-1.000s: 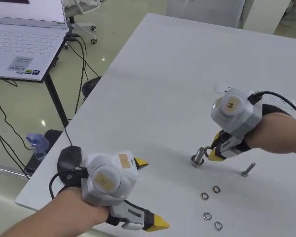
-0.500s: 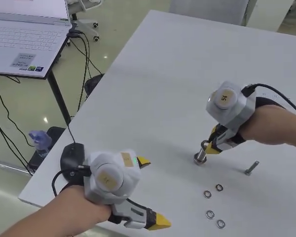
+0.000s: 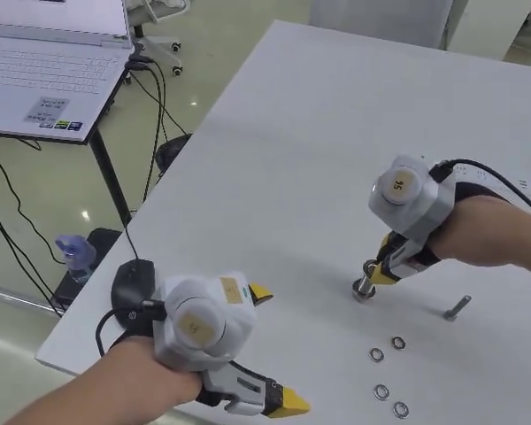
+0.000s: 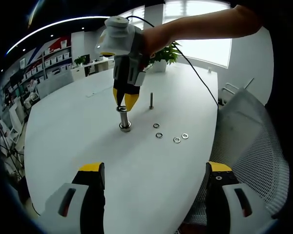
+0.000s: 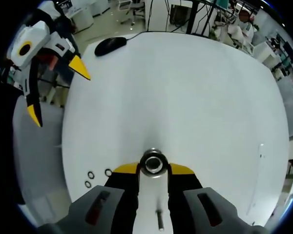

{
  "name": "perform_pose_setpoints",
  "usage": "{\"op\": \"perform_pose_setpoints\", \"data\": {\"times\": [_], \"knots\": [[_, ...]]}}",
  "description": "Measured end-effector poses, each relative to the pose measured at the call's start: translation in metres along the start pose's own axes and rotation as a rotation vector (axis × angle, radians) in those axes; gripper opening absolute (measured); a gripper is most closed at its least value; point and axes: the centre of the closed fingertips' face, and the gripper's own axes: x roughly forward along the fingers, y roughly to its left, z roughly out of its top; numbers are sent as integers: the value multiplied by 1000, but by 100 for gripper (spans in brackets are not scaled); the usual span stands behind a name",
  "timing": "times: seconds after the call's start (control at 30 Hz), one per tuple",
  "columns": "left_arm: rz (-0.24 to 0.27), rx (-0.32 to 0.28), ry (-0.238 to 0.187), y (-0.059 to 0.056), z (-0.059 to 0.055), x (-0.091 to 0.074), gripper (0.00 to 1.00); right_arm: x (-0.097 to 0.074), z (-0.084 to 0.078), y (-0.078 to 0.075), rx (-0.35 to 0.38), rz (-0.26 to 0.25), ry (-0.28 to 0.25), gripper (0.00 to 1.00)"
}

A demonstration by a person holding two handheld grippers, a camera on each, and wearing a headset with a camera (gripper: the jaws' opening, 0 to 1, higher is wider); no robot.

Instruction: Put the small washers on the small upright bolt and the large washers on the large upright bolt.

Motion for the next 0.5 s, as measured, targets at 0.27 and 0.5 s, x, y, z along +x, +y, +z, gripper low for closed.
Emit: {"op": "perform_pose_setpoints", "data": {"times": [0.27, 0.5], "knots": [[-1, 2, 0, -1, 0, 0, 85, 10, -1, 0, -2, 8, 10, 21], [-2, -1, 5, -1, -4, -2, 85, 19, -3, 1, -8, 12, 31, 21]]}}
